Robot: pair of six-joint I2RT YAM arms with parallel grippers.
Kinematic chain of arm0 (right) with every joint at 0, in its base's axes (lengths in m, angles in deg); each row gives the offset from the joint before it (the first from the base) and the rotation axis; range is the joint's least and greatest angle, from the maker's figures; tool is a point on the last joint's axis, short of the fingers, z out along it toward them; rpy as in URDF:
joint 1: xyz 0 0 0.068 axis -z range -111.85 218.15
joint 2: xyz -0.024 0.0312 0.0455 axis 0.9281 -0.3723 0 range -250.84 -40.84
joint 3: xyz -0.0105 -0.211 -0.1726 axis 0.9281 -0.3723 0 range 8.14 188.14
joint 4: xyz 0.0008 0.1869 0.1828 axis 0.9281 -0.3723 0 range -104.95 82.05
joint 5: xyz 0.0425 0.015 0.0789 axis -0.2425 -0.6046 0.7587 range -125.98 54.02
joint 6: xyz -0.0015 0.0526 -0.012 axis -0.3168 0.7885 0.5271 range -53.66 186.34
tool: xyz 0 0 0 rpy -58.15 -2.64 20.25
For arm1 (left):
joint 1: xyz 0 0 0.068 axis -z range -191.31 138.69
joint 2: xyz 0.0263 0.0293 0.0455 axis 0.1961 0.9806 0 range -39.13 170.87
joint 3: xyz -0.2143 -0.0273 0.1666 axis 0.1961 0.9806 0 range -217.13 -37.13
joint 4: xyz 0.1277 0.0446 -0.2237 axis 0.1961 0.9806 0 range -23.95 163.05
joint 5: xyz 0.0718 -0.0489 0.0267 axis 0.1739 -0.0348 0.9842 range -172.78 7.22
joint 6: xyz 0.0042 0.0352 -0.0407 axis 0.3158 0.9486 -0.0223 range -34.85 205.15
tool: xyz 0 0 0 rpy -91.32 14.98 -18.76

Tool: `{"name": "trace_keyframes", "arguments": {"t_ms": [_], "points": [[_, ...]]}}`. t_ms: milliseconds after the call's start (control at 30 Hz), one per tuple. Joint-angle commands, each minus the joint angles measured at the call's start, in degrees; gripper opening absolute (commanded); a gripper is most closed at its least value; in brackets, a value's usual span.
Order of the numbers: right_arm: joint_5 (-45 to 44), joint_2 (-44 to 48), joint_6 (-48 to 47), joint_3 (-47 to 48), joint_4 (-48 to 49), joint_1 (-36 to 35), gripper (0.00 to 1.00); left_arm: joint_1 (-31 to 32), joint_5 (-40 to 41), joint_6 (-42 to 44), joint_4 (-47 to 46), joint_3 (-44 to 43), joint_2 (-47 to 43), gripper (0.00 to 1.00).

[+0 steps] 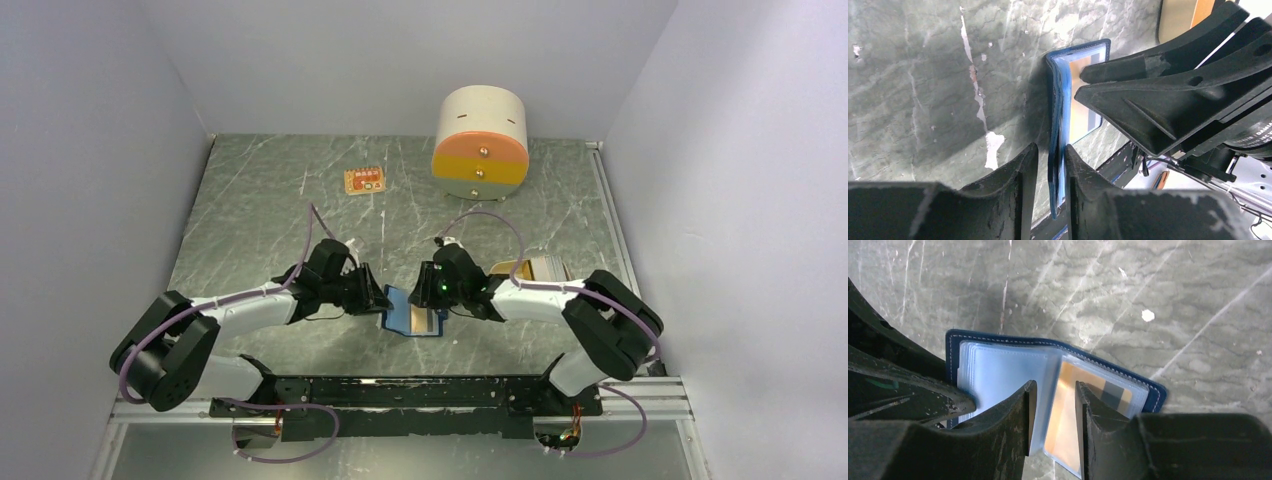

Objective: Put the credit cards into the card holder
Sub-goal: Insert the credit card into the card holder.

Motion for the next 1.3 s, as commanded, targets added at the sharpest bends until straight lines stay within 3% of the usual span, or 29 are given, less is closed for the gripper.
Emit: {"name": "trace_keyframes", "arguments": {"t_ms": [0,433,833,1000,1267], "points": [[-0.3,-2.1,-2.7,1.8,-0.9,-0.1,0.38,-0.5,1.6,1.4,1.5,0.4,-1.2,0.32],[-1.6,-2.1,-5.7,7.0,-7.4,-0.4,0.37,-0.4,-1.9,1.6,-1.2,-0.8,-3.6,0.4],[-1.9,-5.3,-2.1,9.6,-6.4,-4.1,0.36,-0.4,-1.7,2.4,-2.2,-0.5,-1.1,0.36],[-9.1,-0.5,-6.3,14.3,-18.3,-3.8,0.4,-0.5,0.0,3.8,0.4,-1.2,-1.3,0.32],[-23.7,9.5,-13.4,20.1,-39.5,0.8,0.58,-0.4,-0.3,4.6,-0.3,-0.6,-1.7,0.22]]}}
